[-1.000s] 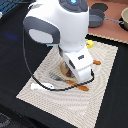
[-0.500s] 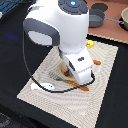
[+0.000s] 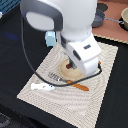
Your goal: Interact with the objects in diverse but meaningful ways.
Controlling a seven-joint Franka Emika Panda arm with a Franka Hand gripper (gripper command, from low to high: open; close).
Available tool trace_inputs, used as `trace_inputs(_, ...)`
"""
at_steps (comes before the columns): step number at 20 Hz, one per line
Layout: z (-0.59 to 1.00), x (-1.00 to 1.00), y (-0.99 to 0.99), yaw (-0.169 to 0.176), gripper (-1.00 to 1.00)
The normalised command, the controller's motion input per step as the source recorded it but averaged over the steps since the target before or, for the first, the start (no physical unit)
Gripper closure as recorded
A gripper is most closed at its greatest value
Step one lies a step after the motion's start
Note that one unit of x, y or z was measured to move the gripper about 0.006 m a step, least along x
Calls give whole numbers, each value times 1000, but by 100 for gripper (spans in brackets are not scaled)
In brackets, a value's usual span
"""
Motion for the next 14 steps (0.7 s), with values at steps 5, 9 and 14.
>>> trace_inputs(5,-187,-899,126,161,100)
trace_inputs(9,-451,-993,21,121,100)
trace_inputs(14,-581,-1000,0,82,100)
